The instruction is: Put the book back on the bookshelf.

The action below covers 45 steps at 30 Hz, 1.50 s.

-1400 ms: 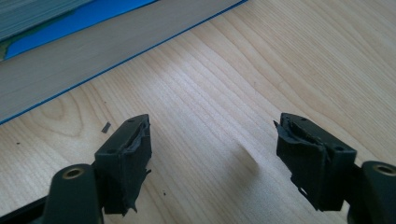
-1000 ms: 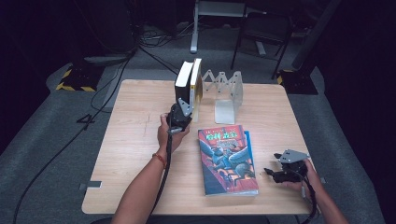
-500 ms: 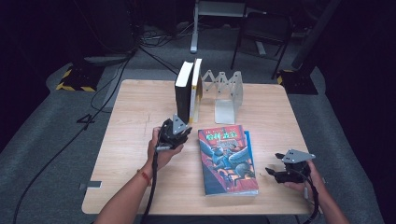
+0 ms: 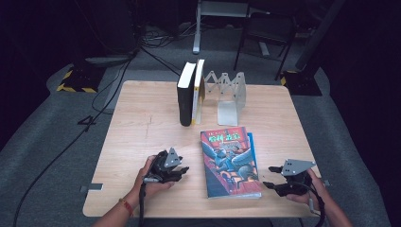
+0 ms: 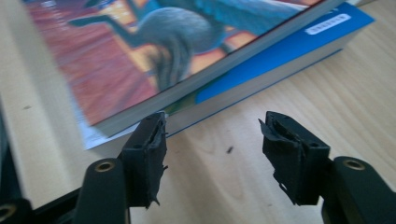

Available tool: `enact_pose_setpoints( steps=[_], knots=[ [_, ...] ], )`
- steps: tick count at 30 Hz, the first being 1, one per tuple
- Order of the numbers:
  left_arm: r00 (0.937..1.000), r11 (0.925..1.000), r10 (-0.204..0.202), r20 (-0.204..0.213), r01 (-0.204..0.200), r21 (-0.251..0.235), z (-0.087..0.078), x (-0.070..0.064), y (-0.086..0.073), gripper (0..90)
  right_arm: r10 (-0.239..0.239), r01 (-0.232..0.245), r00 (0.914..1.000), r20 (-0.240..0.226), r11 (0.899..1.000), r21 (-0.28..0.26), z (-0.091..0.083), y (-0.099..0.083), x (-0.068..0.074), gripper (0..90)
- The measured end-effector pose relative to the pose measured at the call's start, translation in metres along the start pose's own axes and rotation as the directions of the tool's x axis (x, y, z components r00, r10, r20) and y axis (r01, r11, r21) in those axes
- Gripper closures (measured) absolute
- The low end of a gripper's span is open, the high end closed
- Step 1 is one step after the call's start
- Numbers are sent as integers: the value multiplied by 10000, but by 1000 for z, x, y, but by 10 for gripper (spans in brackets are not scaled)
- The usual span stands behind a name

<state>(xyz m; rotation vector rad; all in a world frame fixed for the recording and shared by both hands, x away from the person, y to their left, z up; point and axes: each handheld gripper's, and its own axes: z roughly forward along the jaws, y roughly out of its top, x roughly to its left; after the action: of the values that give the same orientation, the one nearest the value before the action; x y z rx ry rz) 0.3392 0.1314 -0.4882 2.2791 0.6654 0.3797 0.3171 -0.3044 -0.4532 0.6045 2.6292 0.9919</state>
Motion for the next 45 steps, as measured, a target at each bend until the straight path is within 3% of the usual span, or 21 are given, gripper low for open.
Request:
enact_pose_setpoints(
  steps=[2, 3, 8, 14, 16, 22, 27, 30, 33, 37, 40, 44, 45],
  knots=[
    [9999, 10000, -64, 154, 64, 18, -1, -2, -3, 504, 2, -2, 9999, -163, 10000, -26, -1, 0, 2, 444],
    [9997, 9998, -43, 255, 38, 194, -1, -6, -9, 494, 2, -3, 9983, -576, 10000, -31, -4, -3, 7, 457],
    [9995, 9996, -50, 305, 42, 261, -3, -12, -16, 462, -41, 48, 9951, -989, 10000, 67, -5, -7, 15, 483],
    [9986, 9992, -381, 376, 377, 104, -3, -6, -21, 412, -256, 260, 9928, -1171, 9997, 25, 1, -5, 24, 551],
    [9954, 9968, -797, 533, 796, 41, -2, -3, -23, 378, -300, 308, 9930, -1145, 9995, 51, 3, -3, 26, 577],
    [9958, 9972, -737, 538, 729, 181, 0, -7, -20, 298, -390, 386, 9900, -1358, 9992, -55, 3, 0, 27, 665],
    [9915, 9991, -102, 1301, 47, 426, 2, -24, -14, 241, -288, 259, 9894, -1421, 9994, -221, 1, 2, 27, 664],
    [9951, 9988, 172, 969, -215, 432, 6, -33, -6, 271, -118, 73, 9879, -1545, 9995, -292, 1, 3, 27, 609],
    [9977, 9992, 148, 657, -172, 351, 11, -30, -1, 305, -81, 41, 9884, -1518, 9996, -268, 2, 5, 27, 589],
    [9988, 9989, -470, 163, 470, 2, 21, -10, 8, 314, 276, -325, 9859, -1652, 9991, -274, 6, 11, 27, 445],
    [9944, 9934, -1050, 110, 1054, -454, 26, 4, 20, 318, 743, -806, 9801, -1843, 9964, -269, 9, 15, 25, 389],
    [9951, 9927, -989, -63, 982, -700, 37, 12, 35, 342, 1429, -1570, 9655, -2179, 9864, -487, 9, 18, 19, 360],
    [9951, 9927, -989, -63, 982, -700, 37, 12, 35, 342, 1429, -1570, 9655, -2179, 9864, -487, 9, 18, 19, 360]
  ],
)
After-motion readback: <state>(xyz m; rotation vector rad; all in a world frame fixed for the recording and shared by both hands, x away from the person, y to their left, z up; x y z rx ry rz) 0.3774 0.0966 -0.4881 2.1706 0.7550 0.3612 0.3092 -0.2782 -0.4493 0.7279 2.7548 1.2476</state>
